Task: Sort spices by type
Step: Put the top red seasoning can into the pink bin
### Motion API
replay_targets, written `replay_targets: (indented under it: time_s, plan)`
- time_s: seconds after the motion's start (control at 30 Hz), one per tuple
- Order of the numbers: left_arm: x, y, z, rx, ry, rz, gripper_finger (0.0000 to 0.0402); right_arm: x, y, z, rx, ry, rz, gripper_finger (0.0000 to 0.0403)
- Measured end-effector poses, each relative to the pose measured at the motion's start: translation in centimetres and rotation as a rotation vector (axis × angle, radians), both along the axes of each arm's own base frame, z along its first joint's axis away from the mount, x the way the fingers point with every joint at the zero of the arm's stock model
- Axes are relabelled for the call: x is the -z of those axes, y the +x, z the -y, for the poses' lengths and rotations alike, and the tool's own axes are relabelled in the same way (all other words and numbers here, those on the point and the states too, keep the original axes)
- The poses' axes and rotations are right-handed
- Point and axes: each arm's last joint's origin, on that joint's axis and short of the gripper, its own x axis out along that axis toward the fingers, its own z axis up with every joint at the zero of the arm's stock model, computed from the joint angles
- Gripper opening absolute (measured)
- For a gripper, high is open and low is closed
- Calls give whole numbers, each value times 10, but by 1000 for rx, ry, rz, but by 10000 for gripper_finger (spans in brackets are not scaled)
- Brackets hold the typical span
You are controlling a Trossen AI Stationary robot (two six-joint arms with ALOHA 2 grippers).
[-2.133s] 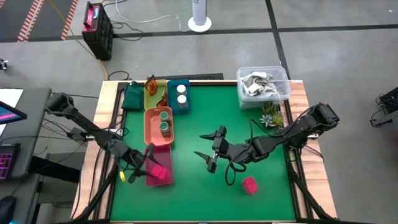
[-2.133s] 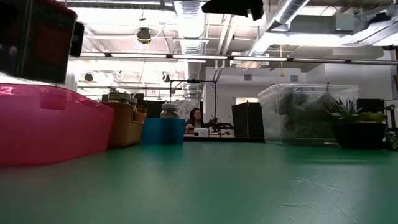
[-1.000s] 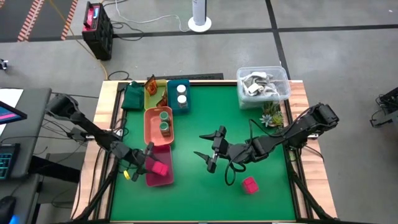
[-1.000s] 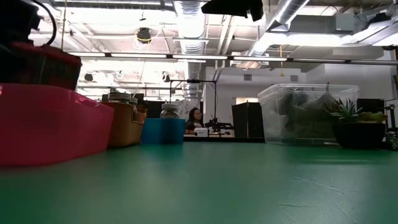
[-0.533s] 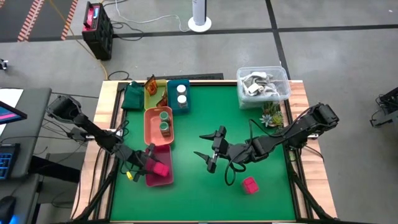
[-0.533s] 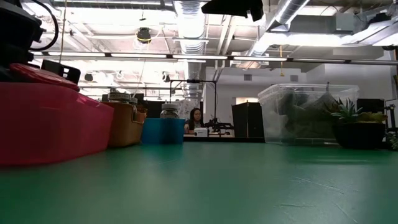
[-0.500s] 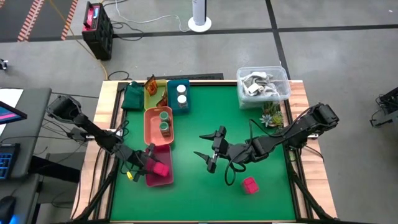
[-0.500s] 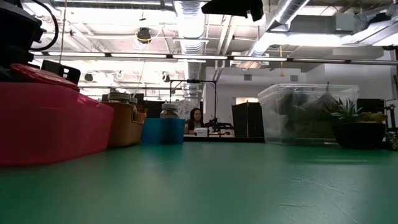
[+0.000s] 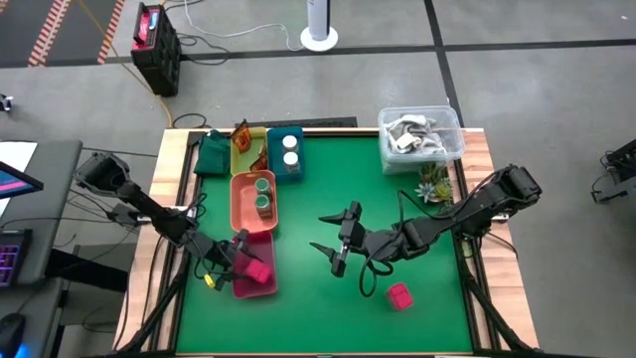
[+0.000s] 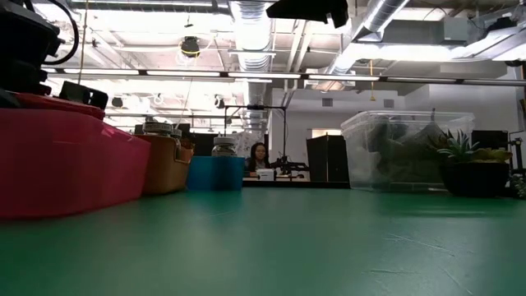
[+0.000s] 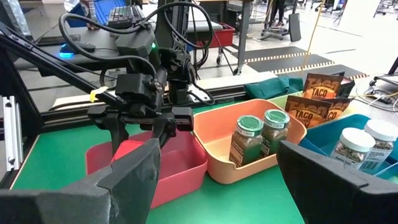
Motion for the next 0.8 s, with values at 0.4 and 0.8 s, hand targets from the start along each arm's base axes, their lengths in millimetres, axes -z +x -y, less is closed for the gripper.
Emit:
replay_targets:
  time_s: [0.4,0.8]
  plan:
    - [-4,-1,1,49,-48,13,241,0,0,0,0,1,0,345]
    - [-6,-5,-1,51,-91,-37,243,0,-1,-3,-8,4,1,345]
